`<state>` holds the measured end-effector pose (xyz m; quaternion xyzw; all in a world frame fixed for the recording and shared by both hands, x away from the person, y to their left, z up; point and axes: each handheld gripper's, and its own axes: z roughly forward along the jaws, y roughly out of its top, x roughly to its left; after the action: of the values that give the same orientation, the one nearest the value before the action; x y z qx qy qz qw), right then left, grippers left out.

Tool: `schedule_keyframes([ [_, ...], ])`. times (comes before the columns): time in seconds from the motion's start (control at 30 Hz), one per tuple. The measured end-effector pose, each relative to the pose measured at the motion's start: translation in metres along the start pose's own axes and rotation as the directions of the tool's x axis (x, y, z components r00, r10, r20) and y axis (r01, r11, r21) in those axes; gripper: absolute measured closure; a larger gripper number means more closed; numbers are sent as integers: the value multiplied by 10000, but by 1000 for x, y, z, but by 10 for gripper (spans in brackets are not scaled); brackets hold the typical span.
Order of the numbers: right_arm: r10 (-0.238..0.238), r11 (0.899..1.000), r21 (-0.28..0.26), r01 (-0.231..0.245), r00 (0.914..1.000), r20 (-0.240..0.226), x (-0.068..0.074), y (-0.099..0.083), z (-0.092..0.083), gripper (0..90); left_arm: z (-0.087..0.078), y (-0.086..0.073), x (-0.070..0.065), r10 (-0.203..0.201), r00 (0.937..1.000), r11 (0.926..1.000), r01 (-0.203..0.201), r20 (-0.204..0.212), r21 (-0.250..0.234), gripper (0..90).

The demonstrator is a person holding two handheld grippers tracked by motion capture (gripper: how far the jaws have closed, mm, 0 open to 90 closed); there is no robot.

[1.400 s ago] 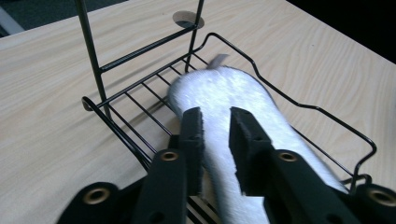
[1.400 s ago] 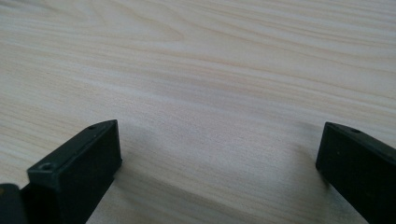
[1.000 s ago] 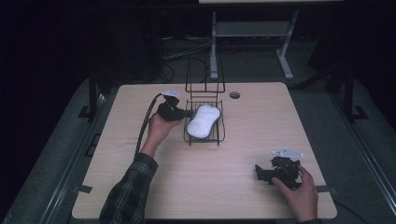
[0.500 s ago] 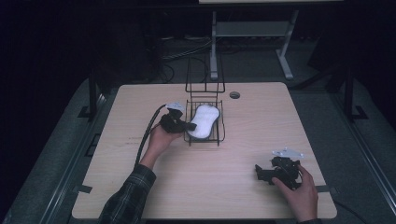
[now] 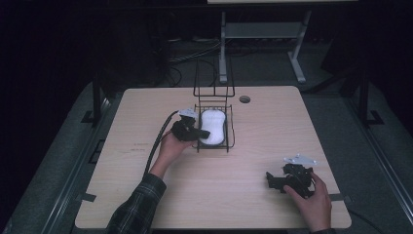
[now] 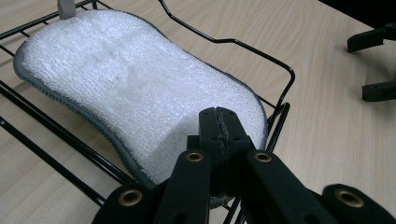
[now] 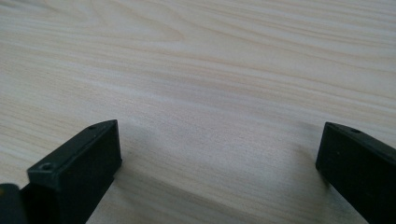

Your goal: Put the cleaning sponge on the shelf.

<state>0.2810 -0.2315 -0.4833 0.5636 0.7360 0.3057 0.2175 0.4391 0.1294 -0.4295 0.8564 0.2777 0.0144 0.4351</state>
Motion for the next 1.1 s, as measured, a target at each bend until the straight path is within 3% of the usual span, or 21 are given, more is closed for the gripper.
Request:
schedule_keyframes([
  [0.37, -3, 10000, -1, 3, 10000, -2, 0, 0, 0, 0, -20, -3, -3, 37, 9999, 9999, -39, -157, -168, 858],
  [0.57, 3, 10000, -1, -3, 10000, 1, 0, 0, 0, 0, -37, -13, -8, -22, 9983, 9997, 7, -586, -262, 646],
  [0.6, 0, 10000, 0, 0, 10000, -4, 0, 0, 0, 0, -40, -15, -9, -77, 9977, 9996, 57, -677, -294, 646],
  [0.73, -2, 10000, 1, 2, 10000, 1, 0, 0, 0, 0, -55, -26, -16, -97, 9919, 9996, 63, -1270, -275, 511],
  [0.93, -3, 10000, 2, 3, 10000, -2, 0, 0, 0, 0, -68, -40, -22, -53, 9854, 9995, -3, -1700, -327, 387],
  [1.1, 0, 10000, 0, 0, 10000, -3, 0, 0, 0, 0, -79, -59, -29, 43, 9821, 10000, -55, -1886, -61, 321],
])
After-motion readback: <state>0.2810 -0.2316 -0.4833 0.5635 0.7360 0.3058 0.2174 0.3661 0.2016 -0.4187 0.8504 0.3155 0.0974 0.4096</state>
